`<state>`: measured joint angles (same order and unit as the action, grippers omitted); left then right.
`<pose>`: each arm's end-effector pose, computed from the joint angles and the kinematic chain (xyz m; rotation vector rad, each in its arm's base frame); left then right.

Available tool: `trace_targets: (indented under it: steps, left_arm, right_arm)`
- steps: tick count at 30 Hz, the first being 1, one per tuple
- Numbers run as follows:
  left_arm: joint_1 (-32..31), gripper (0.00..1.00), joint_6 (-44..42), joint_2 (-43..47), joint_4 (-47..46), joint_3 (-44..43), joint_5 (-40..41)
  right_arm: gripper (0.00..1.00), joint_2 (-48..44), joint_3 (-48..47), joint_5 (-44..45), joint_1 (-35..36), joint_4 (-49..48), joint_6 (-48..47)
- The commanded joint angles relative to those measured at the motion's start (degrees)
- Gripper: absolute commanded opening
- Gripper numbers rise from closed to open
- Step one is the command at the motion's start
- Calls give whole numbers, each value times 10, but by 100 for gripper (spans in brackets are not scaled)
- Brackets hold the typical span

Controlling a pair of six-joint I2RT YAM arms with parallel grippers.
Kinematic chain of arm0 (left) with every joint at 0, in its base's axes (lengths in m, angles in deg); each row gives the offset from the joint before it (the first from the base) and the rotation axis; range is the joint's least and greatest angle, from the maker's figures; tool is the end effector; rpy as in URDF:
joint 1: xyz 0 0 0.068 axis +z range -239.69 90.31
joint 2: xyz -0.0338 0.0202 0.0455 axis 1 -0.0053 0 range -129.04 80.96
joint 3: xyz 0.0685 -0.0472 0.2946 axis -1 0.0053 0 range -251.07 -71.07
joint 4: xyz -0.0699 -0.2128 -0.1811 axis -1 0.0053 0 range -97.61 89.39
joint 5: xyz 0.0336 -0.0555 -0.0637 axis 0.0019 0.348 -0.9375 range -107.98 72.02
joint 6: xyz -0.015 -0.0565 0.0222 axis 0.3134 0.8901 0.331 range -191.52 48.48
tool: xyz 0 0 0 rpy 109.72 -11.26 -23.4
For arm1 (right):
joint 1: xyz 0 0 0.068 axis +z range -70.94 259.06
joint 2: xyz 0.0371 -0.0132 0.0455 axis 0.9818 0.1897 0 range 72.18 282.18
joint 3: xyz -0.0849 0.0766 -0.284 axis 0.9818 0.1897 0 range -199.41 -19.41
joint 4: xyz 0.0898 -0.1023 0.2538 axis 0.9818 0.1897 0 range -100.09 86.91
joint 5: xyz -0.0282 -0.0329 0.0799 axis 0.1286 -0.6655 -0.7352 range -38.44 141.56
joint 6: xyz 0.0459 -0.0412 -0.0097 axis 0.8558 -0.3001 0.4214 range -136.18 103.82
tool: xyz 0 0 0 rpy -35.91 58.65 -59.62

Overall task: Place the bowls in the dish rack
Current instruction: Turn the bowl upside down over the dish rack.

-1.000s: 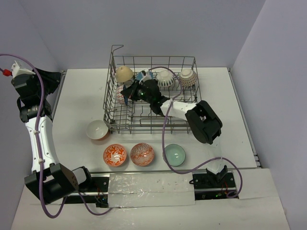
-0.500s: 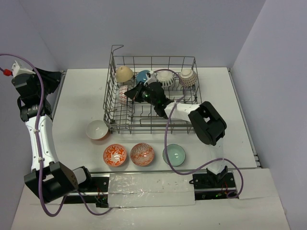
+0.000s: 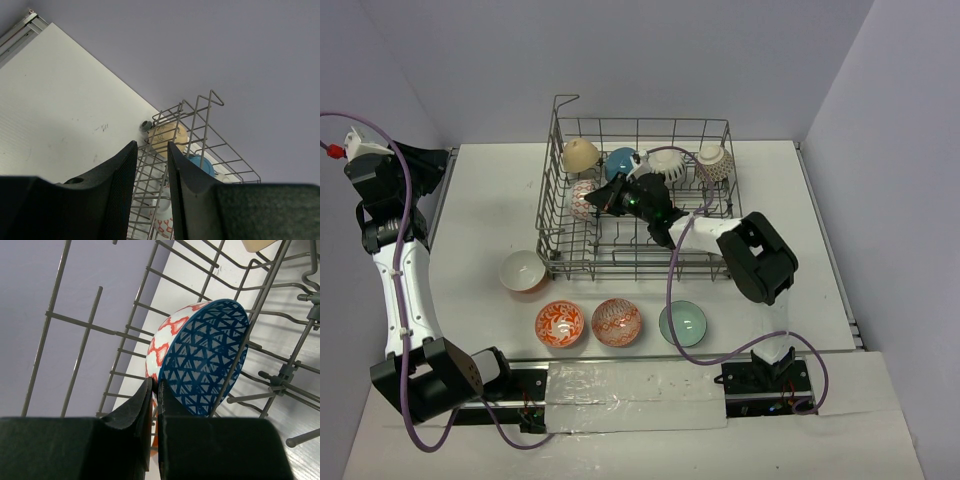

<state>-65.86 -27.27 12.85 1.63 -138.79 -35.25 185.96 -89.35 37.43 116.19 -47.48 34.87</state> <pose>0.2804 0.1084 0.4284 -0.7917 1.5718 -0.5221 0.3903 0.3099 0.2271 0.0209 1.8740 1.3236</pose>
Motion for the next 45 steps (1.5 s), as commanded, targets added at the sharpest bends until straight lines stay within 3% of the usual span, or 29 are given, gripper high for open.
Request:
trace_targets:
  steps: [1,13,25,45]
  left_arm:
    - [3,36,0,3,-26,7,-11]
    - [3,36,-1,2,-24,5,-11]
    - [2,36,0,2,-25,6,-10]
    - [1,36,0,2,-26,6,-11]
  right_arm:
    - [0,-23,12,33,-22,13,-36]
    - [1,-23,-19,45,-24,71,-70]
    - [20,-29,-17,53,-33,106,-87]
    - [22,-52,-13,34,-39,110,-117]
